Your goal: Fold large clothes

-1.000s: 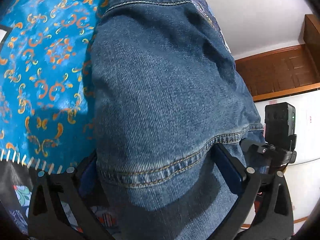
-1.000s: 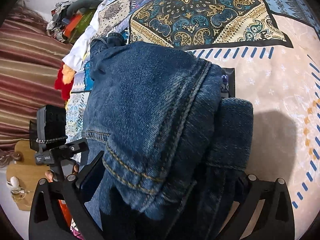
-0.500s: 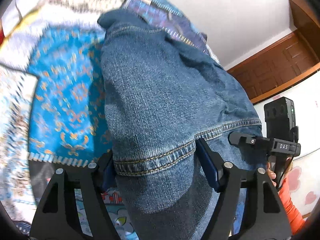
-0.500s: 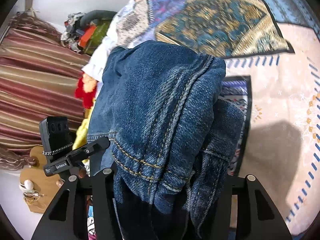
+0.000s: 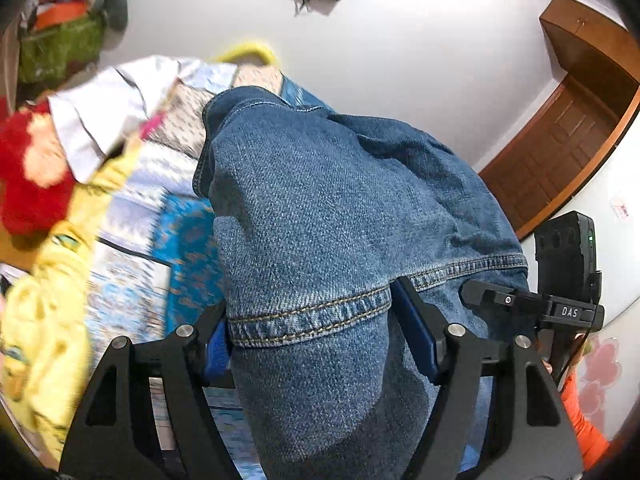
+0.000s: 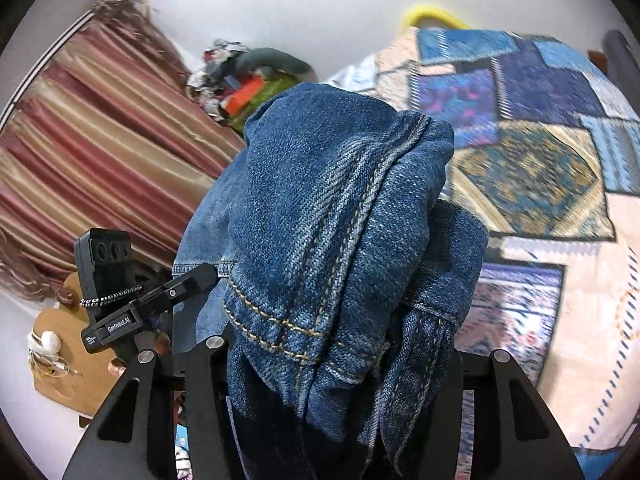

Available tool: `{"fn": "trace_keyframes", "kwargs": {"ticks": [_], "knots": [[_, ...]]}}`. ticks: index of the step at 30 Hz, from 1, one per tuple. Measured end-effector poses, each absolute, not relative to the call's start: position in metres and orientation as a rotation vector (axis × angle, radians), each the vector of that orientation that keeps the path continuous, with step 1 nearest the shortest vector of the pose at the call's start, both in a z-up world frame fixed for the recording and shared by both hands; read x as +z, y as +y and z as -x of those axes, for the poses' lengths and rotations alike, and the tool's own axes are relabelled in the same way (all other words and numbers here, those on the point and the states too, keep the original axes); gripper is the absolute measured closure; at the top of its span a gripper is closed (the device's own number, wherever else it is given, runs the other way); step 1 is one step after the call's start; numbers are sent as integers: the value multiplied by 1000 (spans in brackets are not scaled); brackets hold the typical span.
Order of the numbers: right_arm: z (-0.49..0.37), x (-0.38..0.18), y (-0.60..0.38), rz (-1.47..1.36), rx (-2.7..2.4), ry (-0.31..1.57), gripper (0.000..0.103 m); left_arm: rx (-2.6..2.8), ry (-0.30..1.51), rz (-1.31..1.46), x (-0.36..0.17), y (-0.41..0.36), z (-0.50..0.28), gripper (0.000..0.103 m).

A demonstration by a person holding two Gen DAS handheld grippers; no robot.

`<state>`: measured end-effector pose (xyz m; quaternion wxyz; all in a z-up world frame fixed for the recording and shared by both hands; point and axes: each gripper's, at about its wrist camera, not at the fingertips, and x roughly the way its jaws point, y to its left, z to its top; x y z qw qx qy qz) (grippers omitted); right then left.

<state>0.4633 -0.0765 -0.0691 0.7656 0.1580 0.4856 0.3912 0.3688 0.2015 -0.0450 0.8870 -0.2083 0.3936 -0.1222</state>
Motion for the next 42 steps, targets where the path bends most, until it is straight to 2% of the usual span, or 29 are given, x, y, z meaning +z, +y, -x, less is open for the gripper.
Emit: {"fn": "trace_keyframes", "kwargs": {"ticks": [3,6,13,17,19,21,25,30,32,34,37,42], "knots": [[-456,-72,-51,-336,869,1051,52,-222,824,418,-45,222,-360,30],[-452,-93,-27,-314,878,1077,52,-181,865,429,-72,240,-353,30],[-455,-180,27,-220,874,1257,57,-49,1045,384,-173,262,-357,30],[-452,-235,52,-31,828,1338,57,14,1143,269,-236,259,-357,29],[-453,-248,48,-34,785,1335,53,3,1094,272,-236,260,-350,28],[-464,-258,35,-112,785,1377,40,9,1079,266,-235,260,-344,28],[-477,-262,11,-209,785,1458,39,37,1081,215,-226,254,-334,28],[-447,-216,-3,-25,792,1291,38,42,1037,142,-215,245,-303,26],[-432,-203,-6,104,775,1212,31,45,1053,115,-222,240,-287,21],[-422,-206,-5,218,750,1174,19,73,1097,68,-235,236,-279,20],[-413,-214,-8,360,762,1138,18,88,1085,57,-235,237,-271,17],[-411,-189,-12,284,774,1076,18,158,984,16,-197,247,-281,17]]}}
